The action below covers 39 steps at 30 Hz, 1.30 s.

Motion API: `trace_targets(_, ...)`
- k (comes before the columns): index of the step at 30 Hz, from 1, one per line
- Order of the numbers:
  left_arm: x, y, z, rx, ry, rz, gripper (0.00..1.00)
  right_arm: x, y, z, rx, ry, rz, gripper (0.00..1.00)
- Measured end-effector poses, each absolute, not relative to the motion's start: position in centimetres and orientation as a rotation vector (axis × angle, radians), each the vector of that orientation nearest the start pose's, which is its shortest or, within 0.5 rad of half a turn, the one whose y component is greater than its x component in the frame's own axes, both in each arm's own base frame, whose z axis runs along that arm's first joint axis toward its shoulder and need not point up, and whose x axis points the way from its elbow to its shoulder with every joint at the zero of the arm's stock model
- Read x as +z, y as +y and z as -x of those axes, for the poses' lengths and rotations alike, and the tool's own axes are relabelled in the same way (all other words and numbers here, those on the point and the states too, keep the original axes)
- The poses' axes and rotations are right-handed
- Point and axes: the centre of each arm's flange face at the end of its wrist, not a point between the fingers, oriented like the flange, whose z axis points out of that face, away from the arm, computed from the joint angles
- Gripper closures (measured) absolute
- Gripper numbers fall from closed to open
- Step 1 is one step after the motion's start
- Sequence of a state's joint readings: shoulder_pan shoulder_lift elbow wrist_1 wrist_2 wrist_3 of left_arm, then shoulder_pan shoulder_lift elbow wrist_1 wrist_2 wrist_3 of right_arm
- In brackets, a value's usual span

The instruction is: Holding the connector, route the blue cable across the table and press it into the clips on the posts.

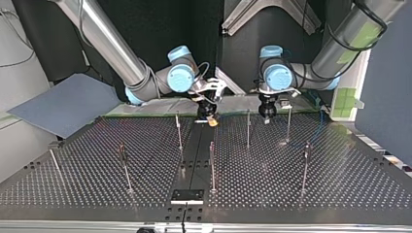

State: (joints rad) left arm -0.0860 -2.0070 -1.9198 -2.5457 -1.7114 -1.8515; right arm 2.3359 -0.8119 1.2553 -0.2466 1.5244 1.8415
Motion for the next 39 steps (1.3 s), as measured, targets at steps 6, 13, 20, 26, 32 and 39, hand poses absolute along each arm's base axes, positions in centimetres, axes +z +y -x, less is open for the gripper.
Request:
trace_targets(6, 14.4, -16.2, -54.0, -0.152, 1.762, 0.275, 1.00, 18.3, -43.7, -59.5, -2.151, 1.353, 2.333, 1.00)
trace_targets(13, 15.9, -15.5, -56.8, -0.159, 1.719, 0.285, 1.00, 18.2, -44.8, -58.8, -2.158, 1.377, 2.330, 1.00)
trace_targets(20, 16.9, -14.6, -58.2, -0.167, 1.670, 0.296, 1.00, 18.2, -46.0, -58.0, -2.167, 1.401, 2.327, 1.00)
trace_targets(26, 17.0, -14.4, -58.3, -0.171, 1.666, 0.296, 0.73, 18.4, -46.3, -57.9, -2.174, 1.401, 2.325, 1.00)
trace_targets(32, 16.8, -14.9, -58.0, -0.172, 1.688, 0.287, 0.24, 18.4, -46.3, -57.9, -2.174, 1.398, 2.326, 1.00)
trace_targets(39, 16.5, -15.6, -57.2, -0.155, 1.736, 0.260, 0.08, 18.4, -46.2, -58.0, -2.172, 1.392, 2.327, 1.00)
